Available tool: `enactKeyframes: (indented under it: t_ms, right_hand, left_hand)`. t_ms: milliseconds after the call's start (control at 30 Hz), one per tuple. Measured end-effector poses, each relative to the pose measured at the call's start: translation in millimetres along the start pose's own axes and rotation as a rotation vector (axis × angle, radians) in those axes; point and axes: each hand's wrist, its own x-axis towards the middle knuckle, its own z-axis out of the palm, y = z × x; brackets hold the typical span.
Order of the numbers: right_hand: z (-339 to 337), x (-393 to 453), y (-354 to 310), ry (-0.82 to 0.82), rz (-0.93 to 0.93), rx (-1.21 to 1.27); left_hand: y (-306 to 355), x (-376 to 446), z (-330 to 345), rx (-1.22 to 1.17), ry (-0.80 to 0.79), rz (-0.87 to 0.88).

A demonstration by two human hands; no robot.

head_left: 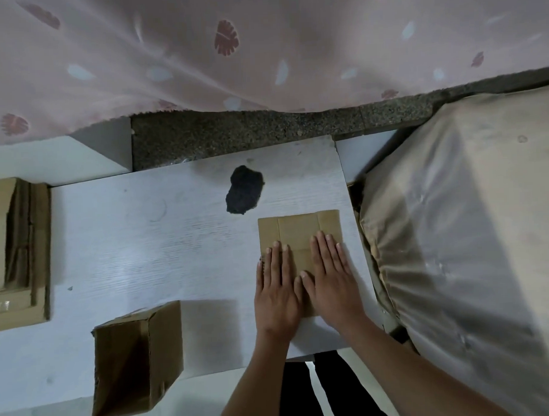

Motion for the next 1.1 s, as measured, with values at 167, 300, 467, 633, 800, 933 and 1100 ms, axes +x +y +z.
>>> enactKeyframes:
  t_ms: [167, 300, 467, 633, 800, 933, 1100]
  right_hand:
    - [14, 1, 4, 0.05, -0.007, 0.03]
    - [13, 1, 4, 0.03, -0.008, 0.033]
    - [-8, 2, -1, -0.045, 0.0, 0.059]
    - [-40, -5, -11, 0.026, 0.436, 0.26]
    - [-56, -1, -21, -0.137, 0.848, 0.545]
    - [-65, 11, -6, -0.303, 0.994, 0.66]
    - [-86, 10, 17, -0.368, 0.82, 0.778]
  left_hand:
    - [-2, 2, 10, -0.005, 0.037, -0.001]
    - [-4, 3, 13, 0.004, 0.016, 0.001]
    - [7, 1, -4, -0.002, -0.08, -0.056]
    - [18, 3, -34, -0.046, -0.203, -0.361]
    - [37, 15, -69, -0.368, -0.173, -0.702]
    - [20, 11, -77, -0.573, -0.226, -0.776]
    - [9, -11, -95, -0.623, -0.221, -0.703]
